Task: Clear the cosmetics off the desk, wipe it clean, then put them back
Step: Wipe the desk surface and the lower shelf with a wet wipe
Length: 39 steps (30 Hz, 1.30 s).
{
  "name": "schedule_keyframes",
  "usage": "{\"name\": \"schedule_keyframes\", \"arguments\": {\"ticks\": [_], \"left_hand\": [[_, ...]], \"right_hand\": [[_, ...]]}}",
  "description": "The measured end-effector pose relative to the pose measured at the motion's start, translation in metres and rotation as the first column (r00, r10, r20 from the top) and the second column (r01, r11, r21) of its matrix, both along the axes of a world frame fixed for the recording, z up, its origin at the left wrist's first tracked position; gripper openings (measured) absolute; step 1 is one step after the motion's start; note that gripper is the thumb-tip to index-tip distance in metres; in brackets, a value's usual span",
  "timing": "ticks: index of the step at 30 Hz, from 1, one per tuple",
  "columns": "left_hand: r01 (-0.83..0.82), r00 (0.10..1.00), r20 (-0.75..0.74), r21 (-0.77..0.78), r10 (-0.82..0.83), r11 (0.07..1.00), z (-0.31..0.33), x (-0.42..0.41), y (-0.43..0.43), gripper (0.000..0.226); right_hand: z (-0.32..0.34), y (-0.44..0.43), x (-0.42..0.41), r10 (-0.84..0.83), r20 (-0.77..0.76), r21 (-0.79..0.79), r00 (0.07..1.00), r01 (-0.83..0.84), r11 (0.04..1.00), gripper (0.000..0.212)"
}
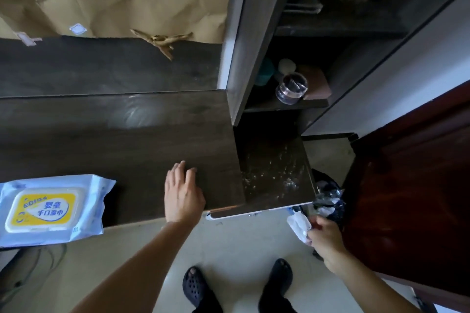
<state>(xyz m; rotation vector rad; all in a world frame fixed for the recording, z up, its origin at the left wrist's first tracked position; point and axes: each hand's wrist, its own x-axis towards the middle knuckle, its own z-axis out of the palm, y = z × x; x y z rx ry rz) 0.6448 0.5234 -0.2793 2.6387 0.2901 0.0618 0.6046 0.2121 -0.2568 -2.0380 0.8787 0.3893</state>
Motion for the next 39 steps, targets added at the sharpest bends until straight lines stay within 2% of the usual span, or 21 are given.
{"name": "schedule_keyframes", "arguments": {"ticks": [1,4,6,7,8,10,11,12,14,17,18,20,21,26,28,31,34,35,36,38,39], "left_hand": [[0.023,1.000,0.007,-0.021,-0.022,1.000,0.003,0.004,-0.019,0.044],[-0.008,1.000,0.003,-0.068,0.008,0.998,0.005,0.021,-0.065,0.044],[-0.103,0.994,-0.036,-0.059,0.101,0.993,0.000,0.033,-0.087,0.044],[-0.157,0.987,-0.047,-0.035,0.155,0.987,-0.005,0.038,-0.097,0.046],[-0.204,0.978,-0.052,-0.002,0.204,0.979,-0.010,0.042,-0.106,0.049],[-0.257,0.964,-0.048,0.077,0.261,0.963,-0.020,0.045,-0.121,0.051],[-0.265,0.962,-0.039,0.116,0.271,0.957,-0.025,0.046,-0.126,0.051],[-0.270,0.960,-0.029,0.148,0.278,0.951,-0.029,0.046,-0.129,0.051],[-0.289,0.955,-0.016,0.186,0.297,0.939,-0.032,0.047,-0.132,0.050],[-0.317,0.947,0.016,0.217,0.321,0.923,-0.033,0.048,-0.133,0.049],[-0.326,0.944,0.032,0.219,0.327,0.920,-0.033,0.049,-0.134,0.048],[-0.340,0.940,0.055,0.226,0.336,0.913,-0.033,0.048,-0.135,0.047],[-0.345,0.938,0.065,0.230,0.339,0.910,-0.033,0.049,-0.135,0.047],[-0.365,0.931,0.104,0.230,0.350,0.902,-0.034,0.048,-0.135,0.042],[-0.366,0.930,0.110,0.232,0.350,0.901,-0.034,0.048,-0.135,0.041],[-0.366,0.930,0.104,0.232,0.351,0.901,-0.033,0.048,-0.135,0.041],[-0.370,0.929,0.115,0.222,0.353,0.902,-0.033,0.047,-0.135,0.041],[-0.373,0.927,0.118,0.220,0.355,0.901,-0.033,0.048,-0.135,0.041],[-0.375,0.927,0.121,0.217,0.356,0.901,-0.034,0.048,-0.136,0.041],[-0.373,0.927,0.130,0.210,0.352,0.904,-0.034,0.049,-0.136,0.041],[-0.370,0.928,0.135,0.209,0.349,0.905,-0.035,0.049,-0.136,0.040]], "right_hand": [[0.000,-0.006,0.007,-0.177,-0.055,0.142,0.983,0.183,0.973,0.036],[0.001,-0.028,0.037,-0.482,-0.217,0.470,0.849,0.523,0.711,0.023],[-0.002,-0.044,0.063,-0.503,-0.260,0.591,0.825,0.547,0.592,0.020],[-0.007,-0.050,0.078,-0.458,-0.254,0.609,0.852,0.509,0.609,0.015],[-0.013,-0.052,0.096,-0.386,-0.230,0.591,0.893,0.443,0.674,0.008],[-0.030,-0.054,0.130,-0.118,-0.126,0.339,0.985,0.155,0.928,0.005],[-0.040,-0.053,0.148,0.047,-0.068,0.138,0.997,-0.037,0.990,0.007],[-0.046,-0.051,0.167,0.213,-0.018,-0.039,0.977,-0.213,0.976,0.008],[-0.051,-0.043,0.208,0.496,0.046,-0.276,0.867,-0.466,0.841,0.008],[-0.070,-0.034,0.271,0.822,-0.014,-0.583,0.570,-0.673,0.456,0.014],[-0.077,-0.032,0.292,0.878,-0.072,-0.637,0.474,-0.699,0.325,0.017],[-0.098,-0.025,0.330,0.902,-0.183,-0.676,0.392,-0.716,0.174,0.024],[-0.108,-0.022,0.347,0.906,-0.211,-0.681,0.367,-0.720,0.134,0.027],[-0.145,-0.013,0.382,0.875,-0.277,-0.618,0.396,-0.771,0.154,0.029],[-0.136,-0.014,0.362,0.889,-0.285,-0.673,0.360,-0.735,0.082,0.030],[-0.119,-0.036,0.302,0.916,-0.357,-0.630,0.182,-0.771,-0.092,0.028],[-0.099,-0.068,0.242,0.890,-0.455,-0.434,-0.030,-0.865,-0.251,0.021],[-0.094,-0.074,0.237,0.901,-0.426,-0.374,-0.080,-0.891,-0.256,0.019],[-0.087,-0.071,0.241,0.925,-0.375,-0.334,-0.067,-0.921,-0.203,0.018],[-0.084,-0.052,0.270,0.972,-0.220,-0.357,0.078,-0.934,-0.006,0.024],[-0.094,-0.042,0.299,0.976,-0.127,-0.456,0.177,-0.884,0.101,0.032]]}}
